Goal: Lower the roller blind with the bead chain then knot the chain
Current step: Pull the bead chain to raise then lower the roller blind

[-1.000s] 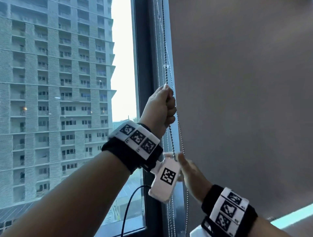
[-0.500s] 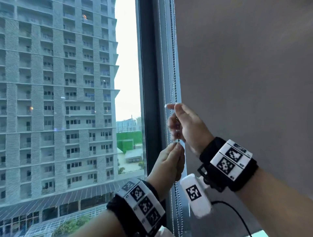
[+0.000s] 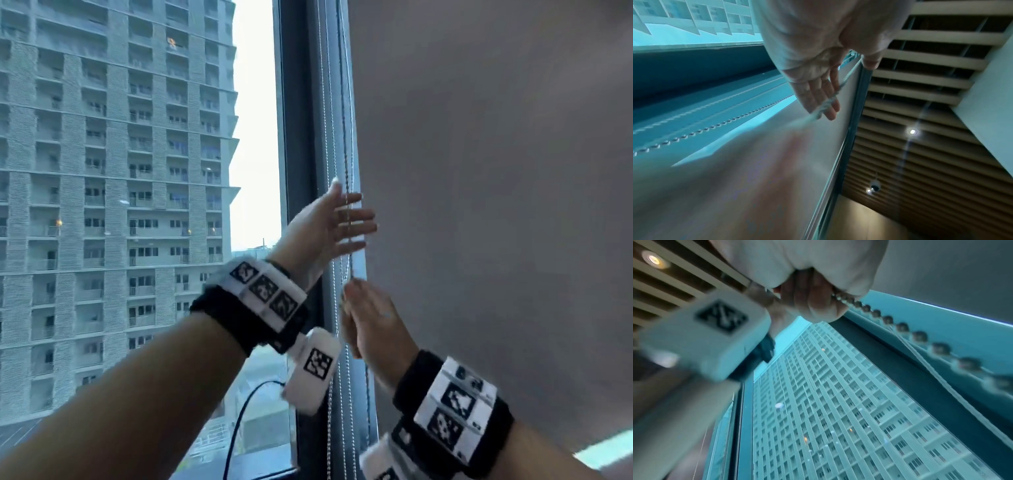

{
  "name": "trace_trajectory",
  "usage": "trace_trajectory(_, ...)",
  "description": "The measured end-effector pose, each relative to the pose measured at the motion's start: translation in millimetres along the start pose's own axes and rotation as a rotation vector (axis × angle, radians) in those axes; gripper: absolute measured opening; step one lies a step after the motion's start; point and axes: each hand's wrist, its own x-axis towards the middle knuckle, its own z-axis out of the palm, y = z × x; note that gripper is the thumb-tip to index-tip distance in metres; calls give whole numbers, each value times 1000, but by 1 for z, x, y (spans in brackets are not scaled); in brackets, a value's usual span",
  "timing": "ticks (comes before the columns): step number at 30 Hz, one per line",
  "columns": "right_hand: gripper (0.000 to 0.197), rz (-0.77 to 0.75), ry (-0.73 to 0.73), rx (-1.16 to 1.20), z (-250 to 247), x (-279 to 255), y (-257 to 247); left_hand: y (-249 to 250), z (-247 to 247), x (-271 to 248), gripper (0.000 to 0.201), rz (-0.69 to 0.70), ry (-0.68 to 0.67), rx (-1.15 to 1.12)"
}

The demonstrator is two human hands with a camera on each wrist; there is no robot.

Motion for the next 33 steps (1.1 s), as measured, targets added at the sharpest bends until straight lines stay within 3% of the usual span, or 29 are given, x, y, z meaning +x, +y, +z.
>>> trace_trajectory(5,50,99,-81,8,1,-53,38,28,18,22,34,4,83,-153)
trace_trajectory(11,50,236,-162,30,-12,-53,45,16,26,26,37,75,155,-169)
trace_trajectory(15,82,202,-112,-90,-22,-29,45,3,28,18,37,102,142,-163)
trace_trajectory(24,48,11,49,-4,-23,27,-2,-70,27,-28,33,24,192,-23)
trace_trajectory(28,43,-18,-33,-85,-17,37,-18,-91,26,-52,34,1,148,-13)
trace_trajectory(33,32,16,-8,72,-7,44,-28,-100,17,-58,43,-28,48,20)
